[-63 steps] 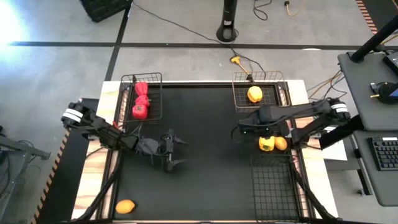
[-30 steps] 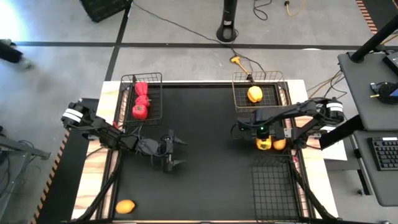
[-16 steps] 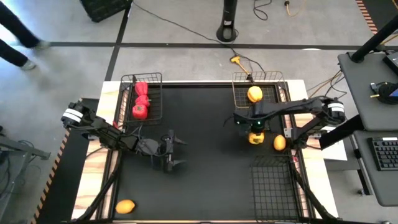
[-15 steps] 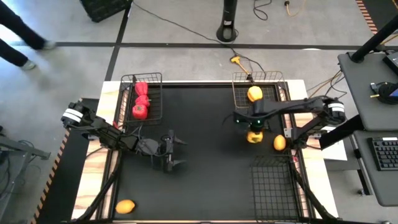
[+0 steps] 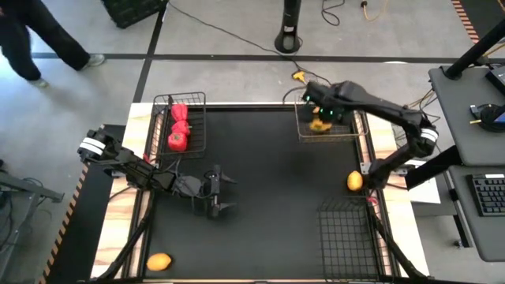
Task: Sort produce into baskets
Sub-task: Put the yellow bell pepper into the gold mesh basket
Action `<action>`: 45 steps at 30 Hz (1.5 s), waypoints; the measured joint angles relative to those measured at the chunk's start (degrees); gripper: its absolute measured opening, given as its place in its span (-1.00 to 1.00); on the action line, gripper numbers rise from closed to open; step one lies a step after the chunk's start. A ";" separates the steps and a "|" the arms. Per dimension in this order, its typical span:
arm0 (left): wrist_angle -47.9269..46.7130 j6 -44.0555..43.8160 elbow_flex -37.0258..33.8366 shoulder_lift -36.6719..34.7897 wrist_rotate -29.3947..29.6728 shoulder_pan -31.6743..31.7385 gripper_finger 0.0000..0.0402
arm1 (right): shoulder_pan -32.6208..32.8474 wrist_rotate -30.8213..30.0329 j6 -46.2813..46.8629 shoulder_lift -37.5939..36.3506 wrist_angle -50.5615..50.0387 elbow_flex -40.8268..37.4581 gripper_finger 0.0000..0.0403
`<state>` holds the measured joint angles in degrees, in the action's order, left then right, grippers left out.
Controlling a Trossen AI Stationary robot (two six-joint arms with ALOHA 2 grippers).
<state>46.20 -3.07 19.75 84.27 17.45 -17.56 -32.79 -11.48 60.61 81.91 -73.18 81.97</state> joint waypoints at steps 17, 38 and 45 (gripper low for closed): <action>-1.07 -0.46 -0.07 0.00 -0.02 0.00 0.74 | -17.21 -12.96 -11.87 13.82 -0.05 -3.01 0.63; -2.65 -2.71 -0.02 0.00 0.00 -0.44 0.74 | -19.35 -5.09 -24.61 17.86 2.37 -3.29 0.82; -2.63 -2.18 -0.02 0.00 0.00 -0.66 0.74 | -19.02 -4.39 -25.32 17.92 2.44 -3.34 0.83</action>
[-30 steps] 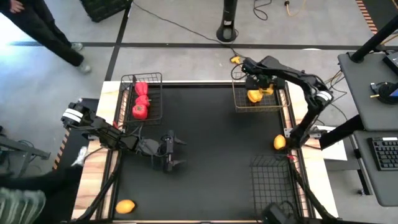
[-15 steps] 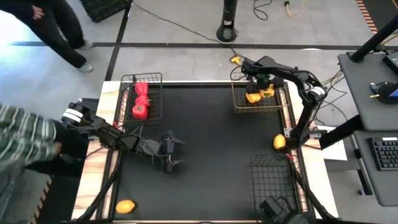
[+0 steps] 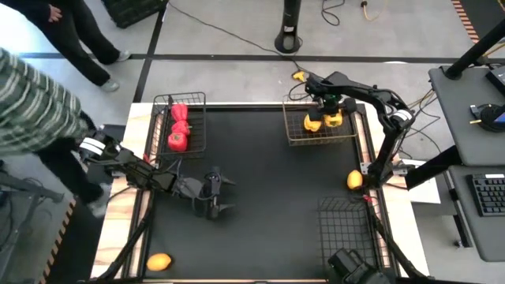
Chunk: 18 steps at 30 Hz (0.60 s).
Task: Sort produce into baskets
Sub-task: Put the yellow bell pepper into the gold mesh basket
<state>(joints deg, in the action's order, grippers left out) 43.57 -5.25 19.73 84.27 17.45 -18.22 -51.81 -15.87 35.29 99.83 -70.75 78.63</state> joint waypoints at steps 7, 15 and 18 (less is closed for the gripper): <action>0.00 0.04 0.00 0.00 0.00 -0.01 0.74 | 0.30 0.69 -0.81 0.00 1.09 0.00 0.83; 0.05 0.07 0.02 0.00 0.00 -0.02 0.74 | 0.30 1.33 -0.43 0.00 0.73 0.00 0.96; 0.03 0.25 0.02 0.00 0.00 -0.02 0.74 | 0.30 0.87 -1.14 -0.02 0.30 0.22 0.98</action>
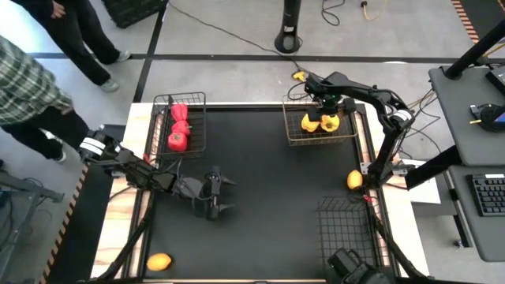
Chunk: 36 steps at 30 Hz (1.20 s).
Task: Sort produce into baskets
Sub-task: Put the yellow bell pepper into the gold mesh basket, then put the top right yellow lemon into the bottom black mesh basket
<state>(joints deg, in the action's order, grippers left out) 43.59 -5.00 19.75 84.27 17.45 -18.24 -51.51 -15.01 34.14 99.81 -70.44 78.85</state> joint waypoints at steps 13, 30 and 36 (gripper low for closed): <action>0.90 1.33 0.00 0.00 0.00 0.02 0.74 | 10.02 7.89 6.04 -13.07 -9.72 8.70 0.96; 6.49 3.39 -0.02 0.00 0.02 0.00 0.74 | 49.79 11.71 35.59 -19.14 -18.62 -4.69 0.96; 7.16 4.51 0.66 0.00 0.02 0.00 0.74 | 50.26 17.85 34.78 -17.85 -18.81 -14.41 0.96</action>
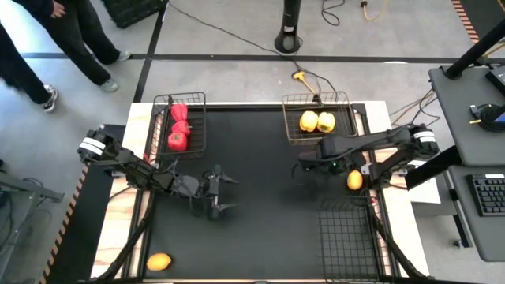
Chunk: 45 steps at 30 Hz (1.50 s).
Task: Sort produce into baskets
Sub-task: Put the top right yellow lemon into the bottom black mesh basket
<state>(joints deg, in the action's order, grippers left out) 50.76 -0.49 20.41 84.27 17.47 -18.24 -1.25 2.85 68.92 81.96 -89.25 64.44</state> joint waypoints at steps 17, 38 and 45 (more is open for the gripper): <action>-0.35 2.40 0.52 0.00 0.02 0.04 0.74 | -2.40 1.58 -9.78 0.65 10.11 -17.79 0.98; -0.69 5.94 1.53 0.00 0.02 0.07 0.74 | -4.03 4.95 -2.63 9.61 14.63 -17.74 0.99; -0.61 6.47 1.53 0.00 0.03 0.07 0.74 | -3.78 4.44 -3.31 10.01 14.29 -14.33 0.99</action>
<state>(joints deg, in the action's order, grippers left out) 50.15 5.98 21.93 84.27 17.50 -18.17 -5.03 7.29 65.61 91.97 -74.97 50.11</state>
